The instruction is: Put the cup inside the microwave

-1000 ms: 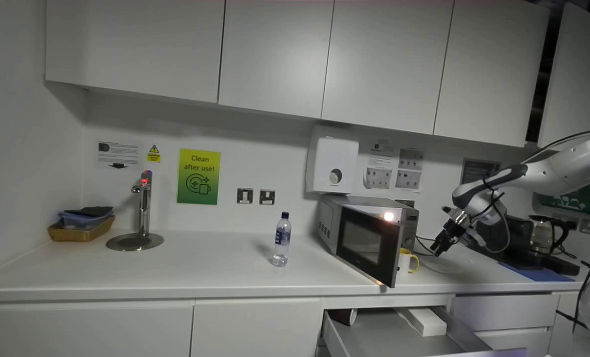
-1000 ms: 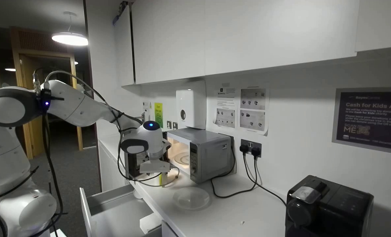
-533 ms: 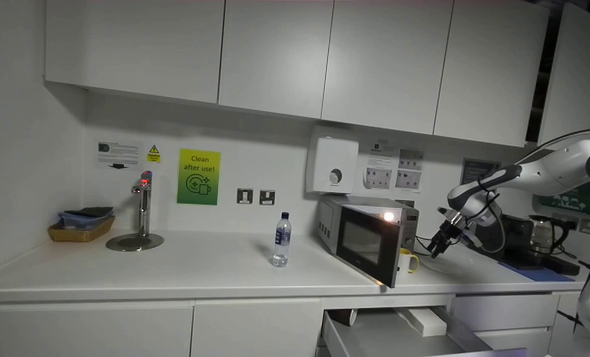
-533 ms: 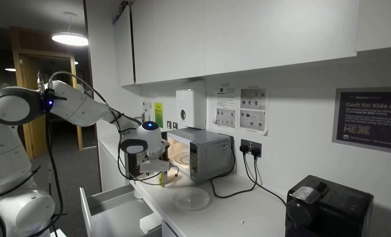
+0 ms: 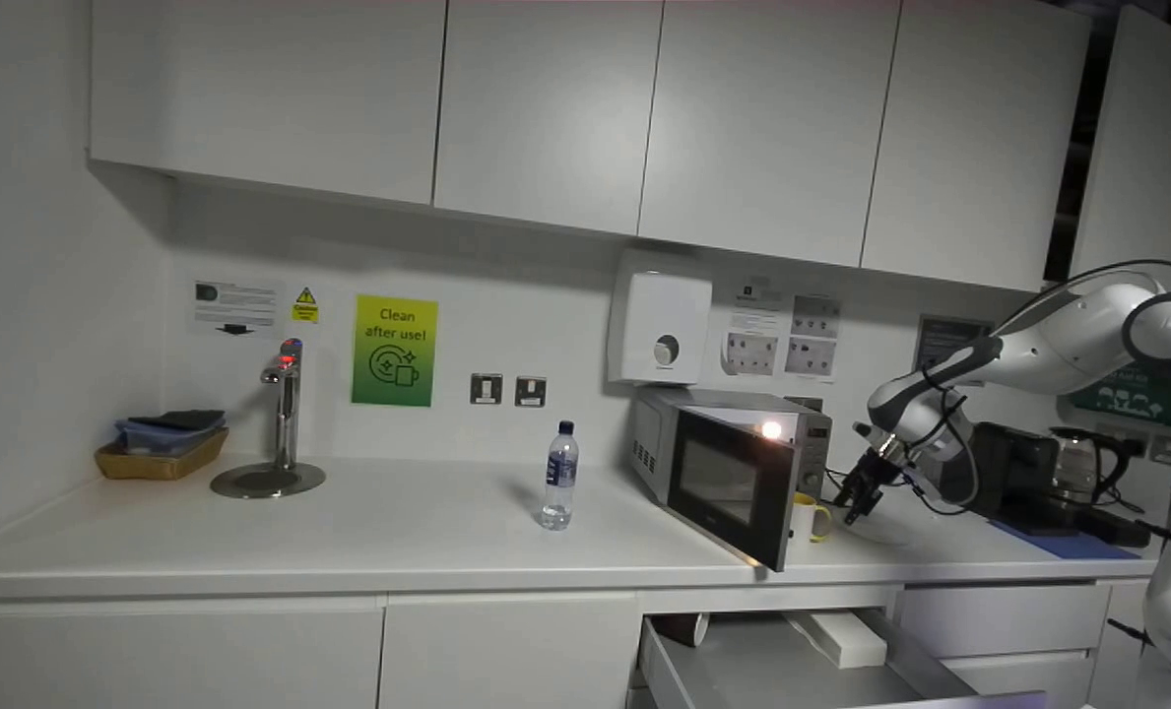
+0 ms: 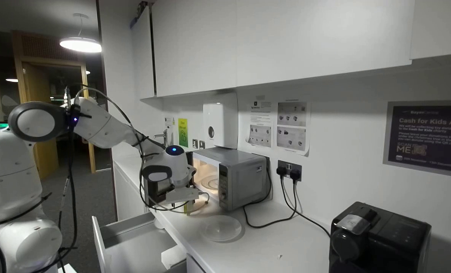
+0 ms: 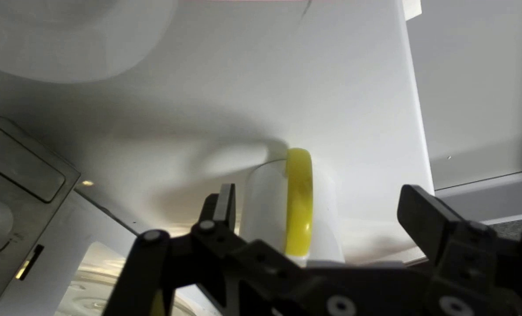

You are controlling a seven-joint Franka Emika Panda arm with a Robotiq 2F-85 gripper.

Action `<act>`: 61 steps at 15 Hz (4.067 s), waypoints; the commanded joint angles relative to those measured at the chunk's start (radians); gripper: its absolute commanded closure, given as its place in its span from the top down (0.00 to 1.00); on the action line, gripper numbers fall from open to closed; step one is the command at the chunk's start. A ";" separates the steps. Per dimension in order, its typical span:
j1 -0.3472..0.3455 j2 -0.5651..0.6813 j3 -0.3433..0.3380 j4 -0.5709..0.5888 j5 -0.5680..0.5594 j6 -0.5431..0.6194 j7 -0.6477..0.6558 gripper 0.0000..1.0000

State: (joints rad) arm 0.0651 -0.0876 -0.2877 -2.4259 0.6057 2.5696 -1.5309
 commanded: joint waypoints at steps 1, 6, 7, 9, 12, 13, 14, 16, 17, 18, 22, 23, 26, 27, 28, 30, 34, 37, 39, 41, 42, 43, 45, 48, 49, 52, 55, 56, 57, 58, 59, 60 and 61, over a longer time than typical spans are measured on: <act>-0.056 0.040 0.045 0.046 0.048 0.015 -0.085 1.00; -0.096 0.072 0.073 0.092 0.066 0.008 -0.135 1.00; -0.102 0.077 0.079 0.100 0.072 0.007 -0.142 1.00; -0.109 0.086 0.091 0.114 0.084 -0.001 -0.155 1.00; -0.117 0.099 0.111 0.128 0.096 -0.007 -0.157 1.00; -0.119 0.102 0.119 0.129 0.100 -0.008 -0.157 1.00; -0.121 0.105 0.126 0.130 0.102 -0.009 -0.157 1.00; -0.124 0.110 0.135 0.131 0.110 -0.011 -0.156 1.00; -0.125 0.112 0.139 0.132 0.112 -0.012 -0.155 1.00; -0.125 0.115 0.143 0.133 0.112 -0.013 -0.153 1.00; -0.127 0.109 0.151 0.131 0.100 -0.028 -0.132 0.72; -0.127 0.102 0.152 0.130 0.091 -0.036 -0.119 0.70; -0.125 0.090 0.156 0.125 0.069 -0.032 -0.085 0.49; -0.124 0.087 0.156 0.124 0.065 -0.034 -0.082 0.42; -0.124 0.084 0.157 0.123 0.064 -0.033 -0.079 0.34; -0.123 0.080 0.158 0.122 0.058 -0.033 -0.070 0.17; -0.123 0.077 0.158 0.118 0.055 -0.032 -0.046 0.03; -0.122 0.071 0.160 0.115 0.046 -0.028 -0.002 0.04; -0.121 0.065 0.160 0.115 0.029 -0.022 0.034 0.04; -0.120 0.058 0.161 0.119 0.003 -0.007 0.082 0.04; -0.119 0.056 0.162 0.120 -0.017 0.011 0.127 0.04; -0.117 0.055 0.163 0.123 -0.038 0.022 0.178 0.04; -0.115 0.052 0.166 0.134 -0.093 0.035 0.288 0.04; -0.110 0.051 0.174 0.150 -0.175 0.061 0.461 0.04; -0.107 0.051 0.178 0.155 -0.194 0.074 0.519 0.04; -0.102 0.059 0.193 0.163 -0.270 0.129 0.702 0.04; -0.098 0.061 0.210 0.168 -0.344 0.165 0.843 0.04; -0.097 0.062 0.215 0.168 -0.365 0.176 0.880 0.04; -0.096 0.063 0.219 0.170 -0.391 0.188 0.918 0.04; -0.094 0.063 0.223 0.172 -0.407 0.193 0.946 0.04; -0.093 0.063 0.227 0.176 -0.421 0.196 0.968 0.04; -0.092 0.063 0.231 0.180 -0.437 0.201 0.984 0.04; -0.091 0.064 0.235 0.184 -0.447 0.206 0.997 0.04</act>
State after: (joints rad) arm -0.0245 -0.0101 -0.0647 -2.2649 0.2024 2.7447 -0.5941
